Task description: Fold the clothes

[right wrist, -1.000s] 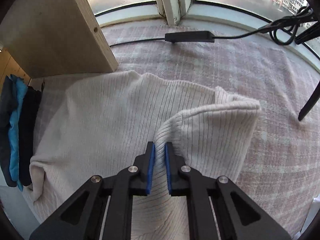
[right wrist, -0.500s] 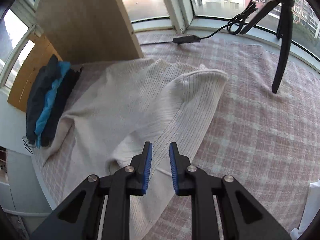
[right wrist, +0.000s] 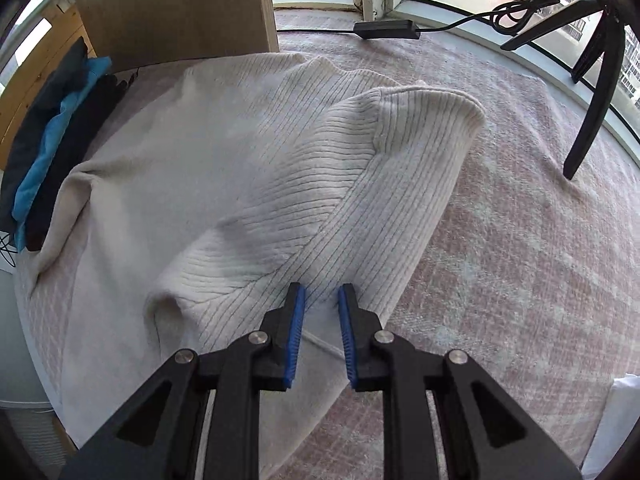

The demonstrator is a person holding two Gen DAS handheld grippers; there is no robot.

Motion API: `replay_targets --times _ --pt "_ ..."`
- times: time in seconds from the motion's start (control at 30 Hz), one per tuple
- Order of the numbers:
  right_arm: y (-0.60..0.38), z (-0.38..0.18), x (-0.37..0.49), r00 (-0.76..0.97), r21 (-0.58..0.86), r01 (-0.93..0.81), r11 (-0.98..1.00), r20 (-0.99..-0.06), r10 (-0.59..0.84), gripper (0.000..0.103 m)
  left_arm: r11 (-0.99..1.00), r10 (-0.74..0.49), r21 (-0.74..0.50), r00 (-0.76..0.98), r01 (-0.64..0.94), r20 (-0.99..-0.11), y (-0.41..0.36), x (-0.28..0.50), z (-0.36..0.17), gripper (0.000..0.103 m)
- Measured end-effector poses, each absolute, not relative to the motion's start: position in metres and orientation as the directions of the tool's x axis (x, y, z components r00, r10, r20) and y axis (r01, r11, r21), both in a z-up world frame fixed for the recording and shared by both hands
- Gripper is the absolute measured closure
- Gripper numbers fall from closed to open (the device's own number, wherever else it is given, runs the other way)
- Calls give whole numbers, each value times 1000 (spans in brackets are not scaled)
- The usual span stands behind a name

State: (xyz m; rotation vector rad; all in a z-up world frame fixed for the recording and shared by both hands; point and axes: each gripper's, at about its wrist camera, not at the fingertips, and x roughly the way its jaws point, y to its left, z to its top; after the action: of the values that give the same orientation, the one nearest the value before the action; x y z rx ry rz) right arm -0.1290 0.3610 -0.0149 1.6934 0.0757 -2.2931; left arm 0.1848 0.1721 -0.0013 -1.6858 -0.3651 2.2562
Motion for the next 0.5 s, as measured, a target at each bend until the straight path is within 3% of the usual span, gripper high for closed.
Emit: replay_targets --times 0.07,0.2,0.23,0.3,0.5 --pt "362 -15 -130 -268 131 252 -959 -943 -200 85 -933 359 -348 -264 -90 -895 176 183 -4 74" --pt "368 -14 -133 -258 160 232 -960 -941 -219 84 -948 318 -293 -283 -128 -905 188 182 -3 71" --pt "370 -14 -133 -256 167 227 -960 -940 -224 84 -950 309 -280 -292 -137 -905 189 183 -3 77" --pt "372 -14 -135 -252 176 218 -960 -940 -229 84 -942 334 -305 -295 -142 -895 188 183 -4 99" --pt "373 -14 -137 -247 167 226 -960 -943 -222 84 -921 387 -378 -355 -98 -851 176 191 15 99"
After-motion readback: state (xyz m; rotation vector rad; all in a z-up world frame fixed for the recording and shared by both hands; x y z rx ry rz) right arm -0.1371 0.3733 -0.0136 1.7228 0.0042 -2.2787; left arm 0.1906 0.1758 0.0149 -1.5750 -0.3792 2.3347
